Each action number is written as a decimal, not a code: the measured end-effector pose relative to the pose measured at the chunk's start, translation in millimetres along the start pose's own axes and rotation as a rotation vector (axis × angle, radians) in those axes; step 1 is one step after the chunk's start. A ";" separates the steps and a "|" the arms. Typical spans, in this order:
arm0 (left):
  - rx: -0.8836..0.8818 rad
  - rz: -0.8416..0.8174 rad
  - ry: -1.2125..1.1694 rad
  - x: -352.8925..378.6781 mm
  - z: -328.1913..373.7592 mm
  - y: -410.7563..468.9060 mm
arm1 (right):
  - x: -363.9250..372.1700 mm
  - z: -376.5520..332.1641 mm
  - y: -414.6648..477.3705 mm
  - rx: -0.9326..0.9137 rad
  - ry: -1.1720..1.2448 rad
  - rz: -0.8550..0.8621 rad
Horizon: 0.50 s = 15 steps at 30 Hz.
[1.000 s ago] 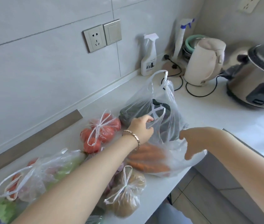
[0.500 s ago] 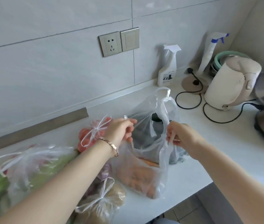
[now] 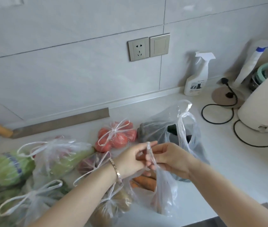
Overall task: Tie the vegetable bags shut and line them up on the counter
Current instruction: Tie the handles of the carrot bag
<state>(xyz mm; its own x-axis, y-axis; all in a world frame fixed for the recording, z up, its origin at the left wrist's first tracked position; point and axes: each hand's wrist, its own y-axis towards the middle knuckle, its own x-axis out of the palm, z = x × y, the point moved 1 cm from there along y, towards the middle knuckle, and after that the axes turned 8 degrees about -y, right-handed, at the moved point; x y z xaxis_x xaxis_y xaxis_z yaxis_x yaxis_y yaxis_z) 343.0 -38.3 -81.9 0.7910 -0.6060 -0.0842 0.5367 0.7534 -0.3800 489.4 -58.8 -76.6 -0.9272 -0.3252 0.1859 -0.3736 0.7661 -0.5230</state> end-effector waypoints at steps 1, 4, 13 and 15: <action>0.022 -0.020 0.046 2.2 -0.3 2.9 | -0.2 0.9 0.3 -0.003 -0.018 0.003; 0.091 -0.012 0.175 1.1 -4.1 15.1 | -4.5 2.2 -1.2 0.004 -0.081 0.009; 0.109 0.394 0.381 -34.4 -38.2 28.6 | -19.9 30.3 -0.3 0.158 -0.067 0.427; -0.023 0.559 -0.002 -45.2 -52.9 27.1 | -20.7 55.9 3.2 0.233 0.377 0.440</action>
<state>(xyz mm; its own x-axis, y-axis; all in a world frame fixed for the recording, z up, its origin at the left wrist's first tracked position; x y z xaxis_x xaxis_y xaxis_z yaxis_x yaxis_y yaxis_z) 306.2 -4.0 -137.1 0.9538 -0.1152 -0.2774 0.0286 0.9542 -0.2979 509.0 -80.7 -128.6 -0.9547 0.2437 0.1706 0.0216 0.6289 -0.7772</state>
